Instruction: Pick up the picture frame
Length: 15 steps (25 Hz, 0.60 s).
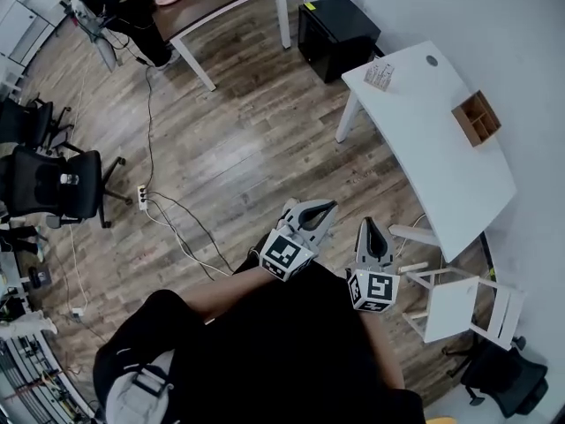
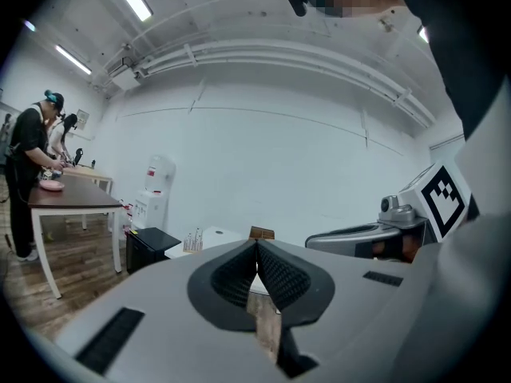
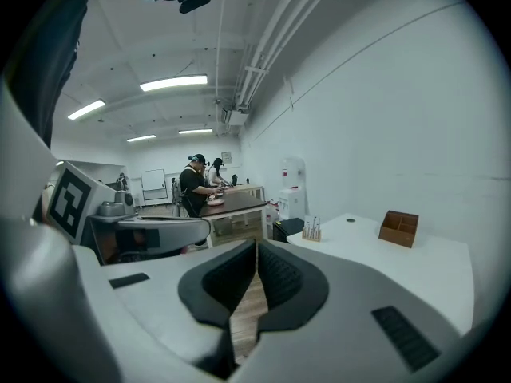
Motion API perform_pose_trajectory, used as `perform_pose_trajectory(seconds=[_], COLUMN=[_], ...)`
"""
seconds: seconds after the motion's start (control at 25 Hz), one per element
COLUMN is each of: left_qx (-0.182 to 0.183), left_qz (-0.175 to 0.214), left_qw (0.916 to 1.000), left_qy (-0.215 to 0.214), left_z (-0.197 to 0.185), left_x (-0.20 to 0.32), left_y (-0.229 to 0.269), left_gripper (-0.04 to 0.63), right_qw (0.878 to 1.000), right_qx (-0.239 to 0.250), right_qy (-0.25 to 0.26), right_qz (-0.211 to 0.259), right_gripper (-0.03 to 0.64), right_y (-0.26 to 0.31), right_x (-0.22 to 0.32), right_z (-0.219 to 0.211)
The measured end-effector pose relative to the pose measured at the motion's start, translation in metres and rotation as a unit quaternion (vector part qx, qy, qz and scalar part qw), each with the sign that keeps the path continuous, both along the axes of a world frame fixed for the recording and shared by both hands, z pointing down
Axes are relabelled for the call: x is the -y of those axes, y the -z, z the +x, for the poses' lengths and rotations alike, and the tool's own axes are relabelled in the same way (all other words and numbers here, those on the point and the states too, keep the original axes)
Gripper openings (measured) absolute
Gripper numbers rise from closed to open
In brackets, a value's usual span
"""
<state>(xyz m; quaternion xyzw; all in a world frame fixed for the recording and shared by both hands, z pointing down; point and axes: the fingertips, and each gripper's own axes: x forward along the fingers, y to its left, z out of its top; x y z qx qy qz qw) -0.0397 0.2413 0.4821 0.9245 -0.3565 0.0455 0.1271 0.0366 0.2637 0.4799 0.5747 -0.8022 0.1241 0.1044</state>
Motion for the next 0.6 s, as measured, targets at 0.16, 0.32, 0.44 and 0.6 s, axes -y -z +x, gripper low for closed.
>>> perform_pose_trajectory(seconds=[0.16,0.32,0.44,0.6], left_qx=[-0.012,-0.02,-0.027,-0.039], left_qz=[0.0,-0.001,0.0,-0.015], left_qw=[0.9999,0.9998,0.9996,0.9988], left_qy=[-0.002,-0.008,-0.011,-0.027], left_z=[-0.023,-0.045,-0.058,-0.068], left_x=[0.052,0.098,0.129,0.159], left_y=[0.007,0.006,0.005,0.0], left_gripper=[0.014,0.014,0.014,0.014], right_qw=[1.0,1.0,1.0,0.999], right_qx=[-0.015,-0.01,-0.01,-0.022], right_qy=[0.01,0.006,-0.011,-0.038], right_qz=[0.009,-0.002,-0.018,-0.032], right_gripper=[0.035,0.035,0.035,0.035], right_y=[0.008,0.002,-0.005,-0.009], right_x=[0.058,0.103,0.136,0.162], right_z=[-0.03,-0.047,-0.047,-0.035])
